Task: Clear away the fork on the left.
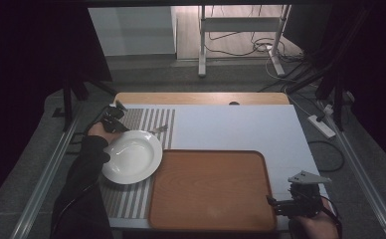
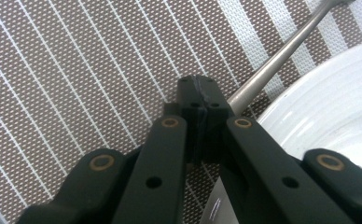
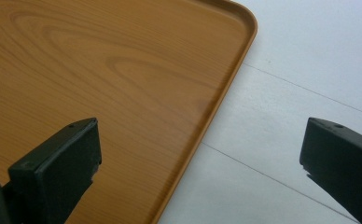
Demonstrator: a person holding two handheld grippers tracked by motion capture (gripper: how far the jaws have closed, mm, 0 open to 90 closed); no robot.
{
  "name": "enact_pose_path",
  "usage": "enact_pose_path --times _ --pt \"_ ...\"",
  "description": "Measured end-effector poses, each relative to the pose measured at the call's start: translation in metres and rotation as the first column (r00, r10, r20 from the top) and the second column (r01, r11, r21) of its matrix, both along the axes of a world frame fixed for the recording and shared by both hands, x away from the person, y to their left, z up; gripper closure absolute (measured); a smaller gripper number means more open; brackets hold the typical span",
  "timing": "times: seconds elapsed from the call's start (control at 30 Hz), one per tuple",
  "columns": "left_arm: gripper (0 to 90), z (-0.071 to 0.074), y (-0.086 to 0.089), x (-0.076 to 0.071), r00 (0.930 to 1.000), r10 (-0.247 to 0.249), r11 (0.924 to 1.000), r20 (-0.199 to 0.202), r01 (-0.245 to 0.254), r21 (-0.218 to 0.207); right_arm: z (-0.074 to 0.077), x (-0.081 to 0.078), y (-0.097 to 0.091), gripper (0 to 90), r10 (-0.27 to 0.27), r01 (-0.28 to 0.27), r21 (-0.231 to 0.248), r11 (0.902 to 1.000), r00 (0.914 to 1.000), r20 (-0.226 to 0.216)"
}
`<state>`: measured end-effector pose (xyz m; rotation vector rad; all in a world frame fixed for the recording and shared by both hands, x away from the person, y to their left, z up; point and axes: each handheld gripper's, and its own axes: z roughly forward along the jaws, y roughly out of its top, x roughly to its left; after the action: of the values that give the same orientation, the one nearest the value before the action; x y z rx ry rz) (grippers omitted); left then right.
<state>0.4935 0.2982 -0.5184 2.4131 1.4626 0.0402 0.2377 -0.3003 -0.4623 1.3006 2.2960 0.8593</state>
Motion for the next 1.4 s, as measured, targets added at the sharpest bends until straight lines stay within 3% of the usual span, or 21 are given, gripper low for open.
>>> enact_pose_path --times 0.1,0.2,0.47,0.5,0.53,0.57,0.7,0.8,1.1,1.3,1.4 --pt "89.2 0.000 0.001 0.001 1.0000 0.004 1.0000 0.006 -0.004 -0.006 0.000 0.000 0.000 0.0 0.000 0.000 0.001 1.0000 1.0000 0.000" --pt "84.9 0.003 -0.001 0.002 0.9990 0.020 0.9997 0.041 -0.019 -0.015 0.000 0.000 0.000 0.0 0.000 0.000 0.002 1.0000 1.0000 -0.001" --pt "47.5 0.017 -0.017 0.007 0.9915 0.005 0.9992 0.130 0.000 -0.039 0.000 0.000 0.000 0.0 0.001 -0.001 0.001 1.0000 1.0000 -0.001" --pt "43.1 0.018 -0.019 0.008 0.9908 0.002 0.9992 0.135 0.004 -0.040 0.000 0.000 0.000 0.0 0.001 -0.001 0.001 1.0000 1.0000 -0.001" --pt "32.5 0.019 -0.023 0.008 0.9904 -0.004 0.9988 0.138 0.011 -0.048 0.000 0.000 0.000 0.0 0.002 -0.002 0.001 1.0000 1.0000 -0.001" --pt "32.5 0.019 -0.026 0.009 0.9894 -0.014 0.9987 0.145 0.021 -0.047 0.000 0.000 0.000 0.0 0.002 -0.002 0.001 1.0000 1.0000 -0.001" --pt "12.2 0.020 -0.044 0.013 0.9867 -0.057 0.9962 0.152 0.067 -0.056 0.000 0.000 0.000 0.0 0.003 -0.003 0.000 1.0000 1.0000 -0.001" --pt "2.0 0.018 -0.061 0.017 0.9847 -0.102 0.9936 0.141 0.108 -0.034 0.000 0.000 0.000 0.0 0.004 -0.004 0.002 1.0000 1.0000 -0.001" --pt "0.0 -0.001 -0.095 0.027 0.9811 -0.176 0.9832 0.080 0.172 0.063 0.000 0.000 0.000 0.0 0.007 -0.007 0.006 1.0000 1.0000 0.004" --pt "4.9 -0.006 -0.096 0.029 0.9809 -0.181 0.9792 0.071 0.173 0.106 0.000 0.000 0.000 0.0 0.008 -0.008 0.005 1.0000 1.0000 0.004" --pt "10.6 -0.006 -0.092 0.028 0.9814 -0.177 0.9806 0.073 0.170 0.098 0.000 0.000 0.000 0.0 0.008 -0.008 0.004 1.0000 1.0000 0.004"
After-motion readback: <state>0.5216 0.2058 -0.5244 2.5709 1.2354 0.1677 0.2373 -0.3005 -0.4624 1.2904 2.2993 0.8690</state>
